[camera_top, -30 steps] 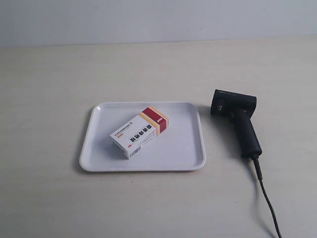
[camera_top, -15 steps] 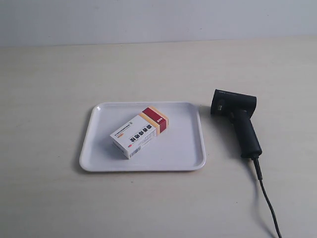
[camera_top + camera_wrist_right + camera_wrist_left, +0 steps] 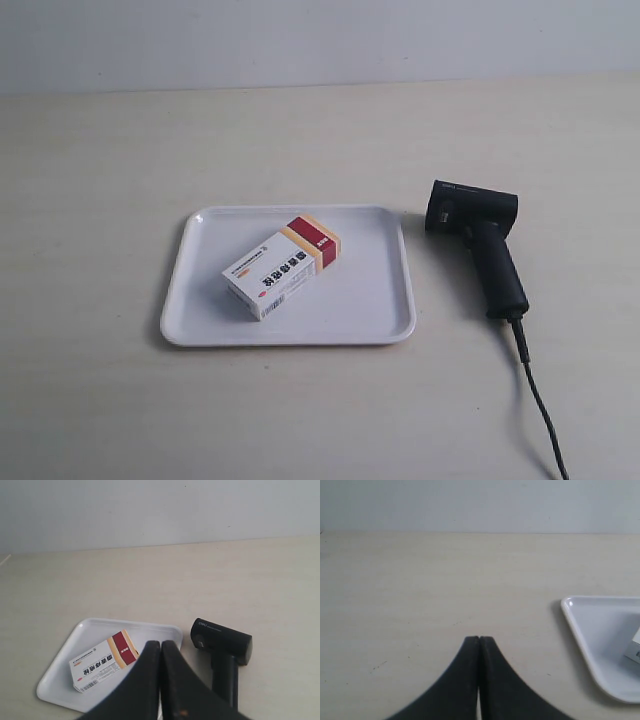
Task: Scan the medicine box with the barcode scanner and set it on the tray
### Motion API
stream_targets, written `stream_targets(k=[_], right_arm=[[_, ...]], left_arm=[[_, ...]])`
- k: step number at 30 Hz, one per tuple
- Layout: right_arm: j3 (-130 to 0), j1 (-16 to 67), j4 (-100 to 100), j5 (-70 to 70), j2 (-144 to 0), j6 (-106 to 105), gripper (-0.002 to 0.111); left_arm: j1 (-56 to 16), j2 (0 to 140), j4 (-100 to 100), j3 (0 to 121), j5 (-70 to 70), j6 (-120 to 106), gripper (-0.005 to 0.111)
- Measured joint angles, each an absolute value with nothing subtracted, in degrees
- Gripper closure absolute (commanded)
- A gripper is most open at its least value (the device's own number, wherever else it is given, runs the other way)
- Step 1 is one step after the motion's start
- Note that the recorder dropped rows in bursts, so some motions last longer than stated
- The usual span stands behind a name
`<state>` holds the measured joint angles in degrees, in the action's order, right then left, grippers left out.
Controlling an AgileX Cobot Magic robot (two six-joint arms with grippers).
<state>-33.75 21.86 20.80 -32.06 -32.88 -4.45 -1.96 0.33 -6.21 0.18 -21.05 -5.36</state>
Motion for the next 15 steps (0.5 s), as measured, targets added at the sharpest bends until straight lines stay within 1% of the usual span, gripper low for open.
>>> stream_targets(k=[9,12,15], right_arm=[[-33.75,21.86,19.21,-31.83,-32.88,-5.39,0.108],[-33.75,21.86,15.46,-31.48,-32.06,-5.64,0.108],[-33.75,19.81,10.89,-31.04,-29.27,-5.75,0.108]], left_arm=[[-1.96,0.33,-6.21,0.18,-21.05,-5.36,0.107],[-1.96,0.33,-6.21,0.18,-21.05,-5.36,0.107],[-1.96,0.33,-6.21,0.18,-21.05,-5.36,0.107]])
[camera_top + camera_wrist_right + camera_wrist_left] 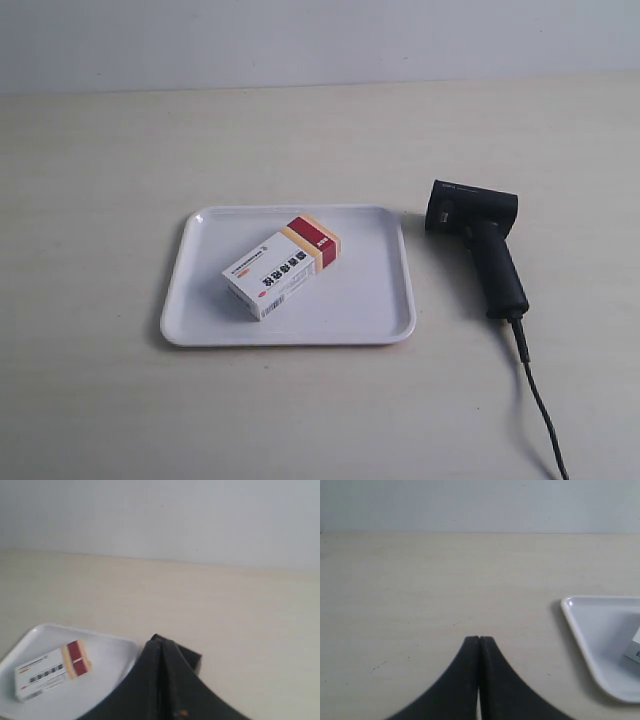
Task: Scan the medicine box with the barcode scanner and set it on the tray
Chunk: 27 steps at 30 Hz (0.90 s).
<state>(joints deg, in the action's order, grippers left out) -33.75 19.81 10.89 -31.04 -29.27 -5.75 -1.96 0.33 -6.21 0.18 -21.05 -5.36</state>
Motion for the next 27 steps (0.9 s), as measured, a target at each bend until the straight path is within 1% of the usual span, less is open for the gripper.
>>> stream_targets(k=[4,9,14,20,24,27], right_arm=[[-31.32,13.03,6.84,-28.48,-22.39,-5.63,0.108],[-23.75,5.03,5.22,-21.99,-12.70,-5.63,0.108],[-13.97,1.57,4.40,-14.11,-6.58,-5.77,0.108],[-3.92,-1.34,4.40,-11.65,-2.87,-5.77,0.108],[-0.28,-1.34,4.40,-11.48,-2.74,-5.77,0.108],[-0.28,-1.34,4.40,-12.49,-2.74,-5.77,0.108]], left_arm=[[-1.96,0.33,-6.21,0.18,-21.05,-5.36,0.107],[-1.96,0.33,-6.21,0.18,-21.05,-5.47,0.107],[-1.96,0.33,-6.21,0.18,-21.05,-5.47,0.107],[-1.96,0.33,-6.21,0.18,-21.05,-5.47,0.107],[-1.96,0.33,-6.21,0.18,-21.05,-5.47,0.107],[-1.96,0.33,-6.21,0.18,-21.05,-5.47,0.107]])
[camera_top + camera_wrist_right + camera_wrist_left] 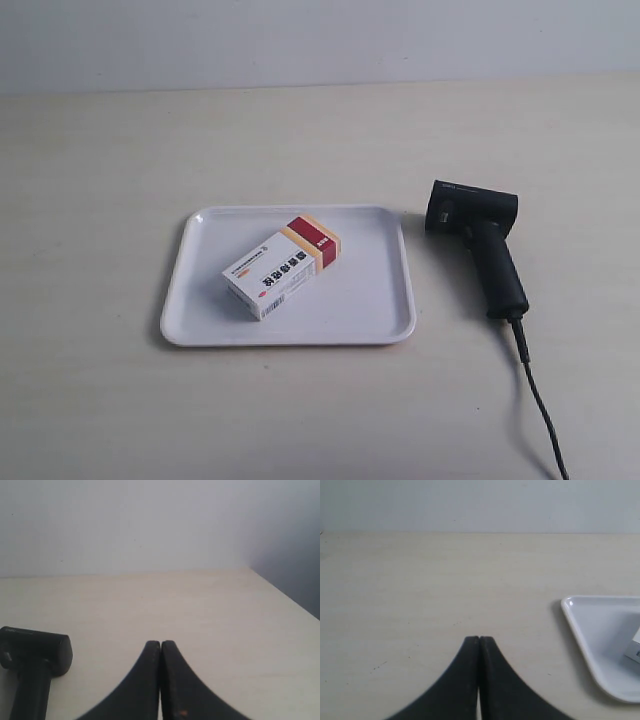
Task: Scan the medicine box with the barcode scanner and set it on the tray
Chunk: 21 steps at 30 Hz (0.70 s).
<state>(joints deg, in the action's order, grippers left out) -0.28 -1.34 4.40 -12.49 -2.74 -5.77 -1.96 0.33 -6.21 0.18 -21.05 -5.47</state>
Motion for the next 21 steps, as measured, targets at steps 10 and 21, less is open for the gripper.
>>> stream_targets(k=[10,21], right_arm=[[-0.28,-1.34,4.40,-18.59,-0.43,-5.77,0.108],[-0.28,0.05,4.50,-19.72,-0.38,-3.26,0.108]], left_arm=[[-1.96,0.33,-6.21,0.18,-21.05,-5.47,0.107],[-1.96,0.33,-6.21,0.18,-21.05,-5.47,0.107]])
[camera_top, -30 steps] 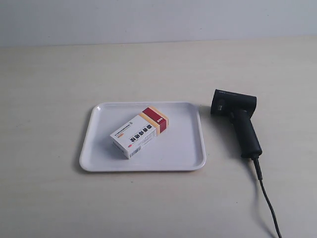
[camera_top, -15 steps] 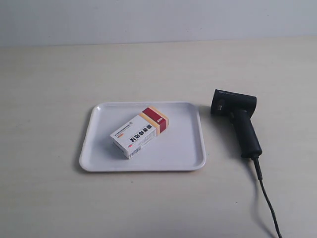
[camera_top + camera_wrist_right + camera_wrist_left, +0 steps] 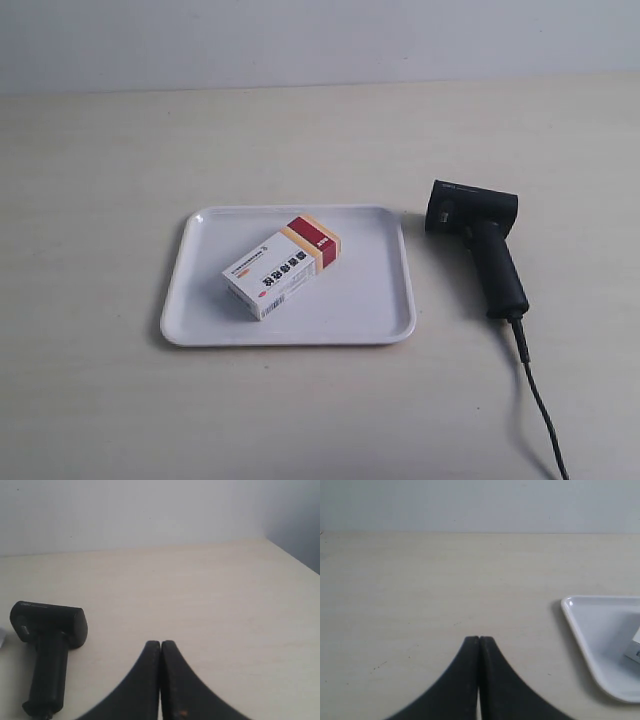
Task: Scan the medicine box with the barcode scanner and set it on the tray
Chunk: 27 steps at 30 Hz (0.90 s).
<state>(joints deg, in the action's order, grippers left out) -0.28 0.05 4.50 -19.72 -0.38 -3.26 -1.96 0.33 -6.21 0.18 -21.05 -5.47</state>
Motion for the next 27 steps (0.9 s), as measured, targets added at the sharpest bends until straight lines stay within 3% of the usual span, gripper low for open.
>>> stream_targets(k=[27], right_arm=[[-0.28,1.27,4.60,-19.72,-0.38,-3.14,0.108]], left_arm=[[-1.96,0.33,-6.21,0.18,-21.05,-5.47,0.107]])
